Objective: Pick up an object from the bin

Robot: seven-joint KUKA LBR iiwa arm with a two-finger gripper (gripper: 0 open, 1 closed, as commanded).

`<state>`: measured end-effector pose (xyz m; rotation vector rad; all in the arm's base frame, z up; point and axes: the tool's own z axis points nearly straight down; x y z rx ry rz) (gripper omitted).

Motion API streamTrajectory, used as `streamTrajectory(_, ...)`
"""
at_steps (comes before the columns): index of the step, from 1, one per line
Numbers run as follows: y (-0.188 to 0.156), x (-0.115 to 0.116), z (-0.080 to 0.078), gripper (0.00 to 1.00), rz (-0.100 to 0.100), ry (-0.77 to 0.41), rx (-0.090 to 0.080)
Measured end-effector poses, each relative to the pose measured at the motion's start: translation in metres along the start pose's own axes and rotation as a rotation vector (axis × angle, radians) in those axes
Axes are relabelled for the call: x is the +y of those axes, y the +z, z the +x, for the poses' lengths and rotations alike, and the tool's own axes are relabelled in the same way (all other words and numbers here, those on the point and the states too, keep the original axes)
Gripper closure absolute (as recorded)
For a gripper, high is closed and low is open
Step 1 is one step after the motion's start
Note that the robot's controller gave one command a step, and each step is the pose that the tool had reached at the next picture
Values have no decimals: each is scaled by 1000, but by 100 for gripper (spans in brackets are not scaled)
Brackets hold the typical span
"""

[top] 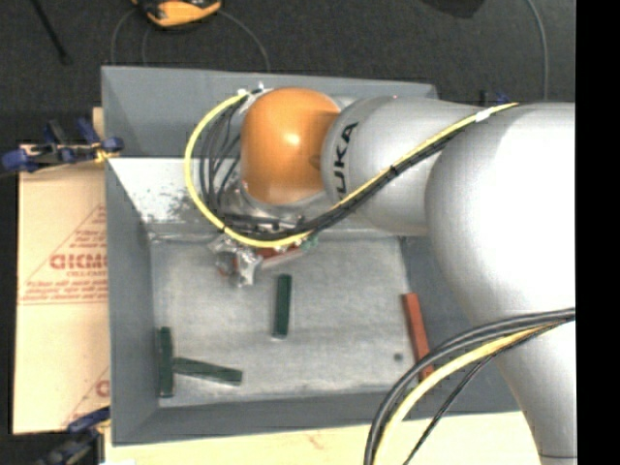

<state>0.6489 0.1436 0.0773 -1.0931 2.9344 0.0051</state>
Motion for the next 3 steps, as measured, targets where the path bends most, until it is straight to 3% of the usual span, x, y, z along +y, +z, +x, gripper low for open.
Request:
streamTrajectory(1, 0, -1, 1, 100, 0, 1, 1)
streamTrajectory(2, -43, -3, 9, 100, -3, 5, 12)
streamTrajectory(3, -5, -12, 14, 0, 1, 42, 4)
